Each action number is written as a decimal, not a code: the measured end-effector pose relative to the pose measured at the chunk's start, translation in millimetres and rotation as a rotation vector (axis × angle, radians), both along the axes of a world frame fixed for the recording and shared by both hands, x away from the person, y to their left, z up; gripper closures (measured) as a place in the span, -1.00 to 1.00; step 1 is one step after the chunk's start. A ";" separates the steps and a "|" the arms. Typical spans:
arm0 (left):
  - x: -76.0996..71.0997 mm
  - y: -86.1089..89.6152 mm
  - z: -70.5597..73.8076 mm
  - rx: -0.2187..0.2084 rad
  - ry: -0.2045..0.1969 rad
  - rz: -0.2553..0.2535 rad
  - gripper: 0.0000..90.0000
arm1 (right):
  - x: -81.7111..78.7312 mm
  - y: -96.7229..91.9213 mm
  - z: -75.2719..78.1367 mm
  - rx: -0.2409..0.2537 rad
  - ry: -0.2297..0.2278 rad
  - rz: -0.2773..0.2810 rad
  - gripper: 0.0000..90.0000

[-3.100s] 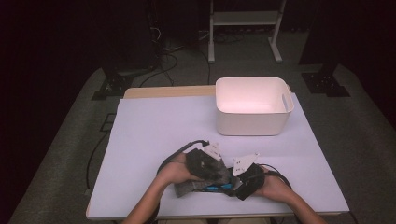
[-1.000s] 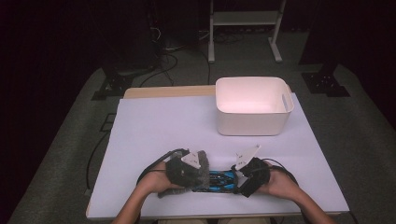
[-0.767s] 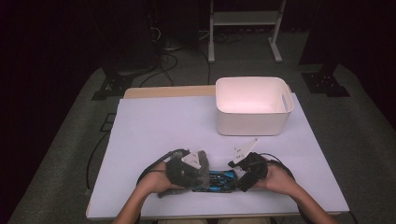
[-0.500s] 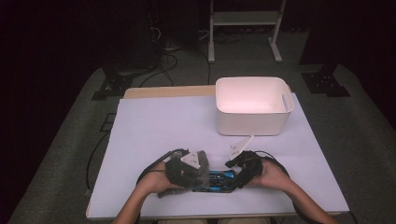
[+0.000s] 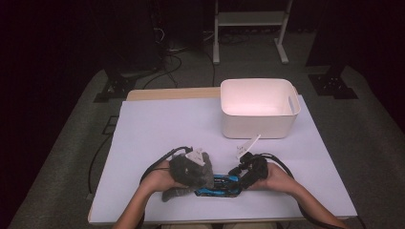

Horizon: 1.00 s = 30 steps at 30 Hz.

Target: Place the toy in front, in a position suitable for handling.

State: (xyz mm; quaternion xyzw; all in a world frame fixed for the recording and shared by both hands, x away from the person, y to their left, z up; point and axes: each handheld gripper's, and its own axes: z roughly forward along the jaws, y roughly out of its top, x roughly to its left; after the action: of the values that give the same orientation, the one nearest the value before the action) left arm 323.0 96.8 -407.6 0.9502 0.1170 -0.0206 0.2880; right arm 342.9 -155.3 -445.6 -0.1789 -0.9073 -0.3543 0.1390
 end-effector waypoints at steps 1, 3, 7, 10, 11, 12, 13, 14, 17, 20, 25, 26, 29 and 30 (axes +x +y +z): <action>2.8 0.3 0.4 0.001 0.004 0.006 0.66 | -0.5 -0.3 -0.1 0.003 -0.002 -0.001 -0.26; 8.6 0.9 2.1 -0.014 0.012 0.032 0.66 | -0.6 -0.4 -0.2 0.004 -0.006 0.000 -0.26; 17.1 -3.9 6.7 -0.026 0.019 0.054 0.65 | -4.2 0.5 2.2 -0.001 -0.043 0.005 -0.23; 19.2 -7.1 7.2 -0.019 0.021 0.046 0.64 | -5.8 0.4 3.1 -0.003 -0.065 0.010 -0.22; 19.9 -8.4 7.1 -0.018 0.027 0.048 0.64 | -7.7 0.0 3.8 0.005 -0.083 0.017 -0.17; 21.5 -10.0 6.9 -0.014 0.034 0.045 0.64 | -10.3 0.4 4.8 0.007 -0.111 0.026 -0.17; 21.5 -10.0 6.9 -0.014 0.034 0.045 0.64 | -11.7 1.3 5.5 0.004 -0.124 0.026 -0.17; 22.1 -10.7 6.7 -0.016 0.038 0.044 0.64 | -11.7 1.3 5.5 0.004 -0.124 0.026 -0.17; 24.9 -11.2 7.5 -0.030 0.052 0.056 0.62 | -15.0 2.4 7.5 -0.006 -0.152 0.030 -0.17; 28.1 -11.8 8.4 -0.052 0.073 0.066 0.61 | -18.4 2.7 8.4 -0.005 -0.183 0.035 -0.17; 30.0 -20.6 11.4 0.005 0.080 0.022 0.61 | -26.7 3.1 10.3 -0.004 -0.250 0.037 -0.17; 30.3 -22.1 12.9 0.011 0.079 0.018 0.61 | -30.6 3.4 11.4 -0.005 -0.280 0.037 -0.17; 33.1 -29.7 20.4 0.029 0.094 0.007 0.56 | -37.3 4.2 12.7 -0.007 -0.338 0.043 -0.17; 33.1 -29.7 20.4 0.029 0.094 0.007 0.55 | -40.1 4.6 12.8 -0.004 -0.354 0.038 -0.17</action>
State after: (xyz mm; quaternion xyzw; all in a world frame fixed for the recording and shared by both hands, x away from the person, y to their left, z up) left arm 356.1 67.1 -387.2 0.9519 0.1341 -0.0626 0.2684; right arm 302.8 -150.7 -432.8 -0.0968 -0.9215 -0.3758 -0.0164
